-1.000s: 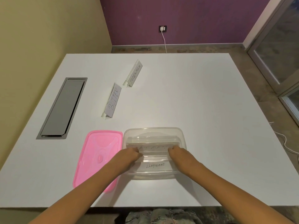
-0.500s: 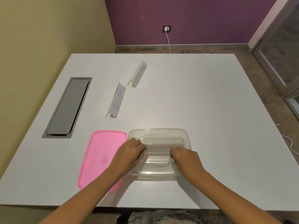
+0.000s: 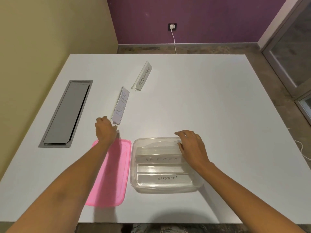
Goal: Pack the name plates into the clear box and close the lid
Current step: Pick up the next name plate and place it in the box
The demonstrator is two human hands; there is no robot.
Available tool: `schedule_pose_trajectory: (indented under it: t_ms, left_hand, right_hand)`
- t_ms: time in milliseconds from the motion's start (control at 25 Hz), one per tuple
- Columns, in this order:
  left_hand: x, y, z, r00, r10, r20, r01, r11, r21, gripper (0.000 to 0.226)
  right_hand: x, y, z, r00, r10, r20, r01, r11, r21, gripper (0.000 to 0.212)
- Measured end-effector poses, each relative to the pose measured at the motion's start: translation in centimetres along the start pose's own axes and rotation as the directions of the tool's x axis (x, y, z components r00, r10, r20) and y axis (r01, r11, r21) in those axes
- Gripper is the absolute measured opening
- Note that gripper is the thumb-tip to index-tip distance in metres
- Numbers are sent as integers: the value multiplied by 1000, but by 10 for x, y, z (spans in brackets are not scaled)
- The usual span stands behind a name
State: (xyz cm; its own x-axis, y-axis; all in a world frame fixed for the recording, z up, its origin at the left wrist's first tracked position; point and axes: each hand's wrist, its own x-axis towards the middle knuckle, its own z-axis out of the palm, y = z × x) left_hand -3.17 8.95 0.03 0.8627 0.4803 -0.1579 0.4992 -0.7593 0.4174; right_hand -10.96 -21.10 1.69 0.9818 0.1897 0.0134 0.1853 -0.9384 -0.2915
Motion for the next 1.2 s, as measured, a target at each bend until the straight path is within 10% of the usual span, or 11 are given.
schedule_pose_trajectory:
  t_ms: [280,680,1200]
  left_hand:
    - [31,16,18,980,-187,72,191,980,-48,60]
    - [48,15,25,995,-80,64,71,988,136,44]
    - [10,4,-19,978,-15,209,88,936,-342,40]
  right_hand:
    - [9,2,11,999,8,33,-9,998,55,44]
    - [10,-1,12,1000,21,7,-22,996,86,41]
    - [6,4,10,998,-53,-31,57,986,159,35]
